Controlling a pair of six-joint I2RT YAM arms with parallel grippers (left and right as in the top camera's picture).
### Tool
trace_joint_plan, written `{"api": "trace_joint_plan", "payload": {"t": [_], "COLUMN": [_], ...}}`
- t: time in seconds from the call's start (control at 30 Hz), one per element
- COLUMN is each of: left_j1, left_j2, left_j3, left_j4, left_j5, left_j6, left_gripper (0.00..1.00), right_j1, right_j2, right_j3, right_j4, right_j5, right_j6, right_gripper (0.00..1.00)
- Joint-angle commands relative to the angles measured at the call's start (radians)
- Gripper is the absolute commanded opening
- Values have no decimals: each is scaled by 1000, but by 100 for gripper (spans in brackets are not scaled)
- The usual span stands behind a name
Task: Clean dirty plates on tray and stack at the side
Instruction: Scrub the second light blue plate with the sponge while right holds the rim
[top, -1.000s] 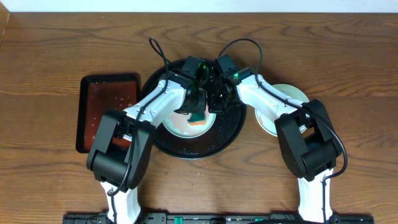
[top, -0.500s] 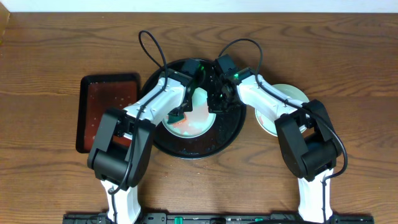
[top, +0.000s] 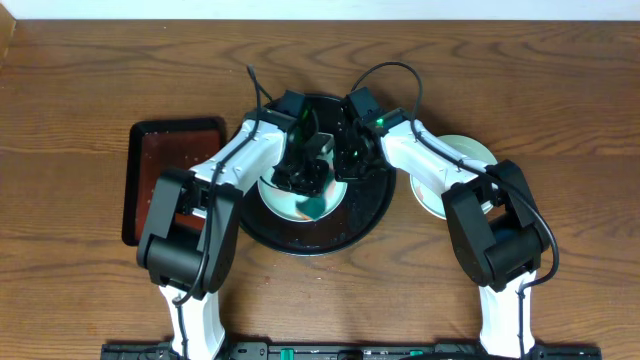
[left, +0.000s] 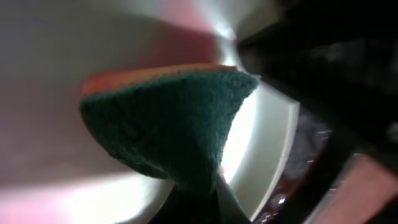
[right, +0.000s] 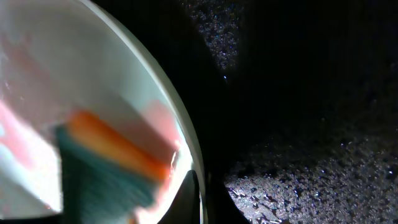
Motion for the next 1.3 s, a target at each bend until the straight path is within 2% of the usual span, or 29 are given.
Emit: {"api": "trace_joint_plan", "payload": {"t": [0.0,0.07,0.2,0.4,0.47,0.53,0.6,0.7,1.0,1.1,1.27], "left_j1": [-17,-16,-16,-16,-16,-17,-19,-27,-28,-28,-16], "left_j2": [33,33,33,33,33,33,33,33,33,33,33], "left_j3": [-21,-21,-21,-21,-21,-21,-21,-21,-21,-21,-21], "left_j4": [45,93,166,163,127,93,57,12,-40,-41,29], "left_j5": [152,74,-233,-669,-764,-779,-767,-612,156,245,246], "left_j6": [57,-12,-208,-426,-526,-582,-617,-576,-49,12,13], "left_gripper": [7,7,7,7,7,7,7,7,8,7,7], "right_j1": [11,11,11,11,11,11,11,11,11,11,11], "right_j2": [79,79,79,79,79,79,79,79,79,79,79], "right_j3": [-54,-54,-54,-54,-54,-54,-54,-54,-54,-54,-54], "right_j4": [-16,-16,-17,-16,-16,-17,-17,-16,-17,-18,-17], "right_j5": [89,88,89,89,88,89,88,89,89,88,89], "right_j6": [-4,-4,-4,-4,-4,-4,-4,-5,-4,-4,-4], "right_gripper": [1,1,1,1,1,1,1,1,1,1,1]}}
